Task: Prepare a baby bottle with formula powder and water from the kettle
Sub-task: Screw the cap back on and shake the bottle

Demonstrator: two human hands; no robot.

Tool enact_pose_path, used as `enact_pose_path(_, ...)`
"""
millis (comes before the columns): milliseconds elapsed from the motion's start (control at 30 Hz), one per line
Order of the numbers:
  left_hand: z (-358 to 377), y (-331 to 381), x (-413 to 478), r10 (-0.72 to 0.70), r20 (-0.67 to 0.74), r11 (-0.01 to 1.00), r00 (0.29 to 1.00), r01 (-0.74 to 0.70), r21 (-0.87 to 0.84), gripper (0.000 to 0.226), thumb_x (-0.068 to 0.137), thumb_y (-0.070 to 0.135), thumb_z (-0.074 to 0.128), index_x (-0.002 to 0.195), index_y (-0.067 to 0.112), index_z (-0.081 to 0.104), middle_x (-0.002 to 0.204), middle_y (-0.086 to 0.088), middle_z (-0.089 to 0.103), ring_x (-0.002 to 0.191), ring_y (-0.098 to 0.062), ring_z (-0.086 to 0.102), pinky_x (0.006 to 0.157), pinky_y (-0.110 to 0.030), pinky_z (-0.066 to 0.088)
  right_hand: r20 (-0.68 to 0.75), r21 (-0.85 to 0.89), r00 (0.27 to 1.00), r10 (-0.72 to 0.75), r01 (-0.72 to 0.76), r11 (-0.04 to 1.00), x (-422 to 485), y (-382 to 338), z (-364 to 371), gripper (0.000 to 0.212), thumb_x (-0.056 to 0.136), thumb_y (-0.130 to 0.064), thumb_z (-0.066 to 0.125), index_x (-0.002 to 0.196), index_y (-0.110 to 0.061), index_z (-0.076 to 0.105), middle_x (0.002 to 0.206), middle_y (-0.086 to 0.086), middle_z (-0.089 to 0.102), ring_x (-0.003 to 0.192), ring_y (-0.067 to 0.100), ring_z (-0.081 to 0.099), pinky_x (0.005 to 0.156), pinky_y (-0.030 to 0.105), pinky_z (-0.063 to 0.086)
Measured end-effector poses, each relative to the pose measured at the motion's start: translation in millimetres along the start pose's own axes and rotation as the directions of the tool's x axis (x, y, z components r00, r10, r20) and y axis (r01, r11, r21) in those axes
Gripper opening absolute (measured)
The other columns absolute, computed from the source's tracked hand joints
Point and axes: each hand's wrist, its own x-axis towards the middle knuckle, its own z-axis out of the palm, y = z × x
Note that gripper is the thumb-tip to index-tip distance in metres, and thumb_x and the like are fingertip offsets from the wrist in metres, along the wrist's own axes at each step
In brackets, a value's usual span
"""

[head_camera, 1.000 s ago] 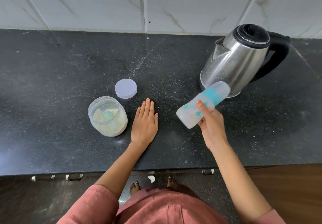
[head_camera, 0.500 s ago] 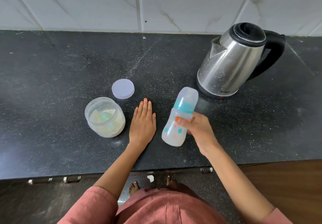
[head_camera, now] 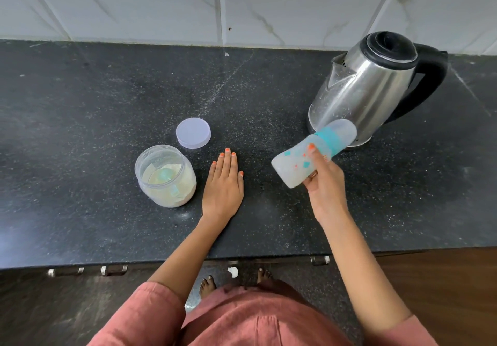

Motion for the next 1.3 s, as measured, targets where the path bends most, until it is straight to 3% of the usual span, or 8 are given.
enact_pose_path(200, 0, 0, 0, -0.01, 0.008, 1.0, 1.0, 0.01, -0.003, 0.05, 0.101, 0.026, 0.015, 0.145, 0.004, 0.011, 0.155, -0.011, 0.007, 0.144, -0.022, 0.005, 0.114, -0.031, -0.001, 0.236, -0.487, 0.966, 0.102, 0.026, 0.873, -19, 12, -3, 0.014, 0.078, -0.007, 0.065, 0.085, -0.019, 0.065, 0.084, -0.002, 0.069, 0.085, 0.015, 0.064, 0.083, 0.034, 0.052)
enact_pose_path(367, -2, 0, -1, -0.008, -0.001, 1.0, 1.0, 0.008, -0.012, 0.05, 0.101, 0.025, 0.021, 0.145, 0.004, 0.011, 0.155, -0.011, 0.006, 0.144, -0.021, 0.004, 0.115, -0.031, -0.001, 0.003, 0.031, 1.0, -0.001, 0.001, 1.0, -1, -1, -1, 0.008, 0.086, -0.013, 0.057, 0.091, -0.017, 0.061, 0.088, -0.005, 0.068, 0.077, 0.003, 0.068, 0.071, 0.022, 0.056)
enact_pose_path(533, -1, -1, -1, -0.006, 0.004, 1.0, 1.0, 0.006, -0.012, 0.05, 0.101, 0.026, 0.021, 0.146, 0.005, 0.01, 0.155, -0.011, 0.006, 0.144, -0.021, 0.004, 0.114, -0.03, -0.002, 0.249, -0.491, 0.964, 0.096, 0.04, 0.87, -19, 13, -4, 0.017, 0.077, -0.005, 0.066, 0.086, -0.019, 0.065, 0.085, -0.004, 0.07, 0.081, 0.008, 0.066, 0.079, 0.029, 0.053)
enact_pose_path(733, -2, 1, 0, -0.003, 0.0, 1.0, 1.0, 0.003, -0.006, 0.05, 0.101, 0.026, 0.02, 0.145, 0.004, 0.011, 0.155, -0.011, 0.006, 0.144, -0.021, 0.004, 0.115, -0.031, -0.001, -0.015, 0.011, 1.0, -0.003, 0.003, 1.0, 1, 0, 0, 0.01, 0.087, -0.016, 0.057, 0.095, -0.019, 0.059, 0.092, -0.004, 0.066, 0.083, 0.006, 0.065, 0.072, 0.023, 0.056)
enact_pose_path(900, -1, -1, -1, -0.003, 0.003, 1.0, 1.0, 0.003, -0.003, 0.051, 0.101, 0.026, 0.019, 0.146, 0.005, 0.008, 0.156, -0.01, 0.004, 0.144, -0.02, 0.002, 0.114, -0.031, -0.003, 0.238, -0.477, 0.969, 0.072, 0.052, 0.877, -13, 6, -3, 0.014, 0.078, -0.008, 0.065, 0.085, -0.021, 0.064, 0.082, -0.005, 0.068, 0.081, 0.008, 0.063, 0.073, 0.023, 0.053)
enact_pose_path(1067, 0, 0, 0, 0.003, -0.004, 1.0, 1.0, -0.003, -0.006, 0.05, 0.101, 0.026, 0.02, 0.145, 0.004, 0.011, 0.155, -0.011, 0.007, 0.144, -0.021, 0.005, 0.114, -0.031, -0.002, 0.024, -0.035, 1.0, -0.012, 0.013, 0.999, 2, -8, 0, 0.009, 0.086, -0.014, 0.056, 0.092, -0.02, 0.059, 0.092, -0.004, 0.065, 0.084, 0.006, 0.064, 0.071, 0.021, 0.056)
enact_pose_path(1233, 1, -1, 0, 0.006, -0.009, 1.0, 1.0, -0.006, -0.013, 0.05, 0.101, 0.025, 0.021, 0.145, 0.004, 0.012, 0.155, -0.011, 0.008, 0.144, -0.022, 0.006, 0.114, -0.03, -0.002, 0.224, -0.457, 0.97, 0.097, 0.017, 0.889, -12, 7, -1, 0.012, 0.078, -0.01, 0.065, 0.086, -0.019, 0.065, 0.085, 0.0, 0.068, 0.085, 0.015, 0.064, 0.082, 0.034, 0.052)
enact_pose_path(1300, 2, -1, 1, 0.004, -0.017, 1.0, 1.0, -0.004, -0.01, 0.05, 0.101, 0.027, 0.017, 0.145, 0.003, 0.015, 0.154, -0.013, 0.011, 0.143, -0.023, 0.009, 0.114, -0.031, 0.0, 0.189, -0.353, 0.98, 0.063, 0.008, 0.935, -9, 4, -1, 0.01, 0.08, -0.011, 0.062, 0.086, -0.019, 0.064, 0.084, -0.003, 0.069, 0.082, 0.011, 0.065, 0.076, 0.028, 0.054)
